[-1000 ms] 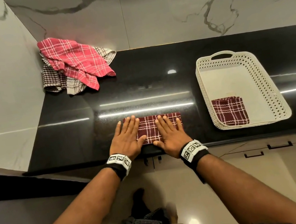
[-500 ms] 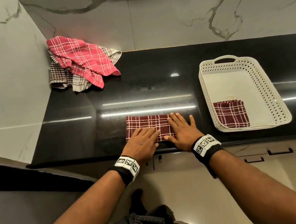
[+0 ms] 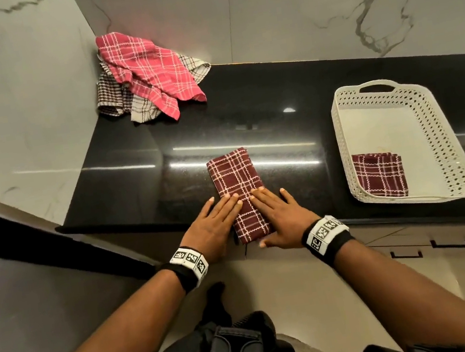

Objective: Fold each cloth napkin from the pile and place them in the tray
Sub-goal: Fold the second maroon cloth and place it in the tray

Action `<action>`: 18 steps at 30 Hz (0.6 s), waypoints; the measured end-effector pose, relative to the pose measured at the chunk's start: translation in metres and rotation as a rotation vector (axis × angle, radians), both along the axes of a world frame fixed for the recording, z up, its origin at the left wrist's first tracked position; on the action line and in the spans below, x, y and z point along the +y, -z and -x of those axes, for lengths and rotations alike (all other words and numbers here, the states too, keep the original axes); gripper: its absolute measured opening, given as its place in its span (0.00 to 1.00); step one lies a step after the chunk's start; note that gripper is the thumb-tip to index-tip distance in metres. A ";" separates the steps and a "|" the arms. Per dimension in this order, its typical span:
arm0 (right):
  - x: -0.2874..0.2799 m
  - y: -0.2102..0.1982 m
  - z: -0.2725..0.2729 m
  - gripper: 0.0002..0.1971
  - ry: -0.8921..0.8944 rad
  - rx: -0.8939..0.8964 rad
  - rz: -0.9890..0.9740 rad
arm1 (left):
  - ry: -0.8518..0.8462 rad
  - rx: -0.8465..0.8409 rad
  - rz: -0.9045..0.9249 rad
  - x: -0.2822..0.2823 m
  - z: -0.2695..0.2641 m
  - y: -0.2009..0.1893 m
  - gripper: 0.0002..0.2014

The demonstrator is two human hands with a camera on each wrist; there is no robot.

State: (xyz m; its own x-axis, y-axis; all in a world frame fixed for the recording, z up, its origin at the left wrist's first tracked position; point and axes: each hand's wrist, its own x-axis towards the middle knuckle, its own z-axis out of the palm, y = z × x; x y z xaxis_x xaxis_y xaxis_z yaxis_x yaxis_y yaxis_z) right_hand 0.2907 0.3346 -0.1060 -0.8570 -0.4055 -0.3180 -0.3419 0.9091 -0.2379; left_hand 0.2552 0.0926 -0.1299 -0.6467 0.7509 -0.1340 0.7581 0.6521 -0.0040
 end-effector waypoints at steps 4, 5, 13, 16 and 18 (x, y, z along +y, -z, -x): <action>0.013 0.013 0.003 0.55 -0.052 0.061 -0.056 | -0.084 0.048 -0.135 0.007 -0.005 0.011 0.31; 0.012 0.016 0.000 0.52 -0.046 0.087 -0.040 | -0.102 0.039 -0.166 0.007 -0.008 0.013 0.30; 0.000 0.008 -0.006 0.14 0.351 0.195 0.569 | -0.204 -0.216 -0.594 0.001 0.010 -0.005 0.18; -0.014 -0.003 0.015 0.09 0.634 0.110 0.761 | -0.446 -0.339 -0.662 0.013 0.028 -0.023 0.15; -0.020 -0.003 0.032 0.09 0.776 0.113 0.732 | -0.568 -0.381 -0.632 0.022 0.045 -0.029 0.17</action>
State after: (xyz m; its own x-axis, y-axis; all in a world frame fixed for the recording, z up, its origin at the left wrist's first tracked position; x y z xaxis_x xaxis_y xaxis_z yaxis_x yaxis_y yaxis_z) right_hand 0.2585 0.3145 -0.1025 -0.9717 0.2026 -0.1217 0.2141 0.5368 -0.8161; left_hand 0.2103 0.1148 -0.1013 -0.9360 0.3411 -0.0870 0.2017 0.7223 0.6615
